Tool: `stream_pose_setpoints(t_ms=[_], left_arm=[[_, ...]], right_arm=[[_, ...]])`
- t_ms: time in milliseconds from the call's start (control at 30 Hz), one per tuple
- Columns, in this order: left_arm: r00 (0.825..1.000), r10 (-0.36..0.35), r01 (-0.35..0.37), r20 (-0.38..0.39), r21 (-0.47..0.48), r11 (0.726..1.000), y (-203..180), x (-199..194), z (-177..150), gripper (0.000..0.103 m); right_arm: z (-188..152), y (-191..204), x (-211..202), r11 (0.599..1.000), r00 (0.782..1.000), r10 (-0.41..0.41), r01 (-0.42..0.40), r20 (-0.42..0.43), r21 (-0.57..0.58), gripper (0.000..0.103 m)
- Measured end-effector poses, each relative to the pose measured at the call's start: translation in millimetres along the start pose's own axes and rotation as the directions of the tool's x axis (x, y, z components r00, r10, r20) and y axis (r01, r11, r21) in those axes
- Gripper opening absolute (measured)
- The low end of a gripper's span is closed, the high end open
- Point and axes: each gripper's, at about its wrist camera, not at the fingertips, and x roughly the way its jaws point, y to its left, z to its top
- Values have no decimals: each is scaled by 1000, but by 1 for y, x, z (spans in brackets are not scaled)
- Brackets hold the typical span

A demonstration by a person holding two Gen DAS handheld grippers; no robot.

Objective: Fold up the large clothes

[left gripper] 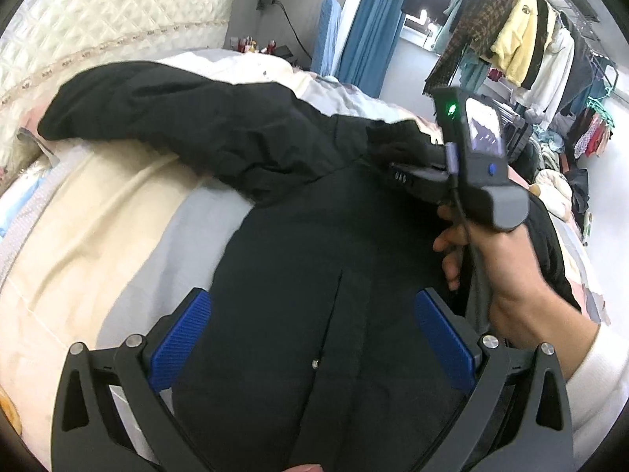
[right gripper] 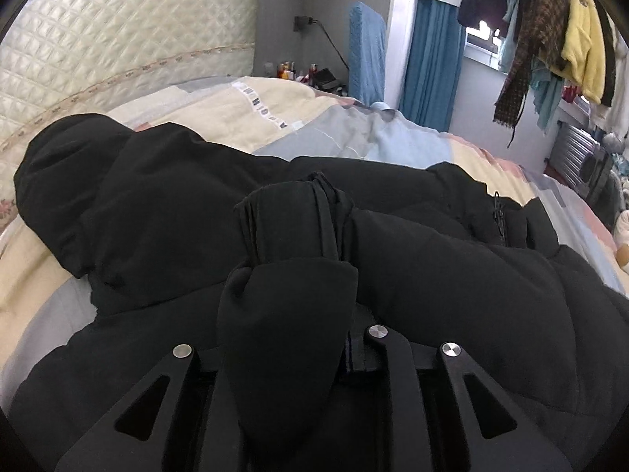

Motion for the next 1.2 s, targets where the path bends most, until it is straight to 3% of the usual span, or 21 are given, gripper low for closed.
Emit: stream_pose_setpoints(t_ms=[100,200,233,267,467,800,967,1200], left_arm=[[1000,8,-8,-4,6,1000,-2,0,-1,103],[1000,7,-7,-5,16,1000,-5,-1,-2,103],[1000,10,-10,-3,22,1000,-6,-2,-3,103],[1000,12,-12,-1,27,1000,-7,-3,-3,103],[999,9,-11,43,61,998,-18,-19,-3,103],[996,44,-55,82,138,989,-41,-28,-5,103],[995,22,-39,102,164,986,-54,-27,-7,103],[996,28,-42,81,176,983,-72,-8,-10,103]], right_arm=[[1,3,-11,999,999,33,-33,-31,-24,30],[2,13,-24,996,997,50,-53,-51,-70,58],[2,15,-32,994,998,51,-54,-35,-93,72],[1,16,-46,992,999,55,-54,-3,-114,75],[-8,-15,-111,996,994,67,-61,88,-67,75],[-57,-123,-195,985,974,-111,81,198,152,78],[-91,-175,-211,945,964,-189,126,187,303,79],[-141,-219,-204,902,967,-227,163,118,401,79]])
